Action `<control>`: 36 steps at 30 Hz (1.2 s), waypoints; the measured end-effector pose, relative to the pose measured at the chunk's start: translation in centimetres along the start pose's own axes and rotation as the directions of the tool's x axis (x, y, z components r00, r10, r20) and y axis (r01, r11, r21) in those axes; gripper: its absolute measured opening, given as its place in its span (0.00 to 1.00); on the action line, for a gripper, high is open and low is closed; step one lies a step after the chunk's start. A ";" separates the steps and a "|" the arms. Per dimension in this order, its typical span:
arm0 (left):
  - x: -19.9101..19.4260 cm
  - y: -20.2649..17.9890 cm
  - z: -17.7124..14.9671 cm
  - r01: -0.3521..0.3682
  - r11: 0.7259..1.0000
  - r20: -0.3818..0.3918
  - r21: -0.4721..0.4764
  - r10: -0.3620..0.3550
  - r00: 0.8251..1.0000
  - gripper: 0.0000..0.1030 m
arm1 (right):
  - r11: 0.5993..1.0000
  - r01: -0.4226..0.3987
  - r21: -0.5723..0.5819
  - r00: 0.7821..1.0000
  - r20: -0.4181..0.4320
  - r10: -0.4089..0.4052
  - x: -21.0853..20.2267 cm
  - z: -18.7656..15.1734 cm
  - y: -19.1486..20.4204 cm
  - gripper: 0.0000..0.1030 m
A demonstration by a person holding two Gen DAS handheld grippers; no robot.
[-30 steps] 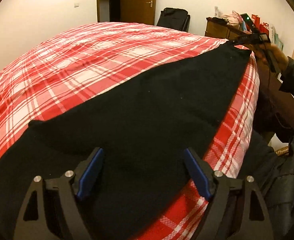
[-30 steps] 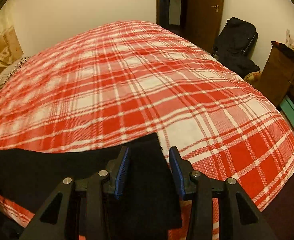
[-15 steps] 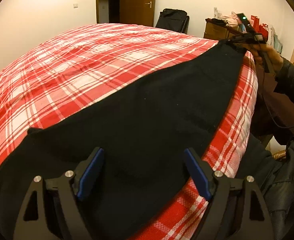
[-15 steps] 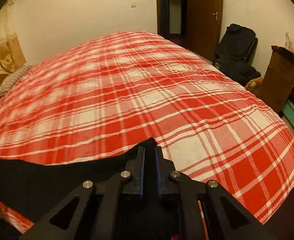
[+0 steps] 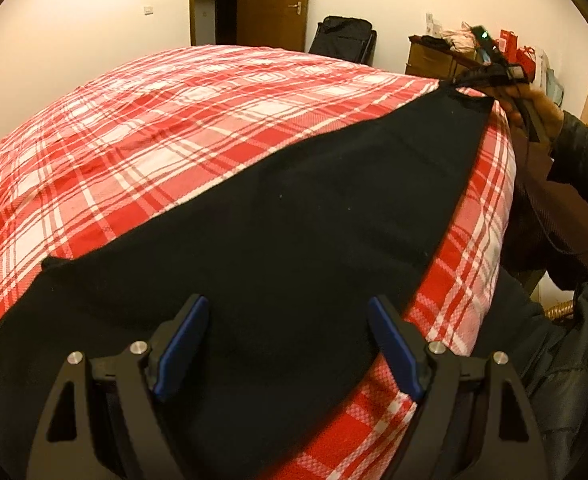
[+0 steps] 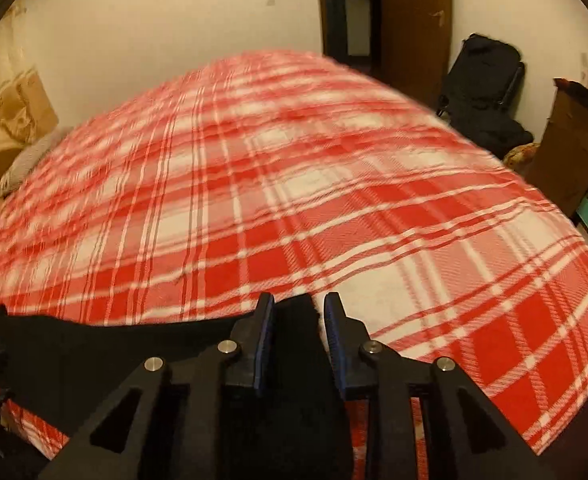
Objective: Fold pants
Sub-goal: 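Lay the pants end down and open the right gripper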
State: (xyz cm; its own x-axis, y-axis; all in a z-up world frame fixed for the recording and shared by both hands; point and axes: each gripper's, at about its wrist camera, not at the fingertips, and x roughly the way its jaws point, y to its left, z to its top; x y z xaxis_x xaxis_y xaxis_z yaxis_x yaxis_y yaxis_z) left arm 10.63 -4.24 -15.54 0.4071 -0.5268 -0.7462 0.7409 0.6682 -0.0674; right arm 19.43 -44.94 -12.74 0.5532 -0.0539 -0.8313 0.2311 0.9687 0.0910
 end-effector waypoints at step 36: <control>-0.1 0.3 0.1 -0.029 0.999 0.020 -0.037 0.030 0.999 0.82 | 0.989 0.145 -0.026 0.986 0.081 -0.143 -6.6 -7.0 0.6 0.09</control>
State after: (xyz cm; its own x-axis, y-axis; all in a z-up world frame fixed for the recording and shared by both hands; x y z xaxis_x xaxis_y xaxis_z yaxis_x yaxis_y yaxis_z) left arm 10.87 -4.01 -15.44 0.4394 -0.5172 -0.7344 0.7086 0.7021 -0.0705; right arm 10.30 -42.28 -11.05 0.5773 -0.2111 -0.7888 0.2878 0.9566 -0.0453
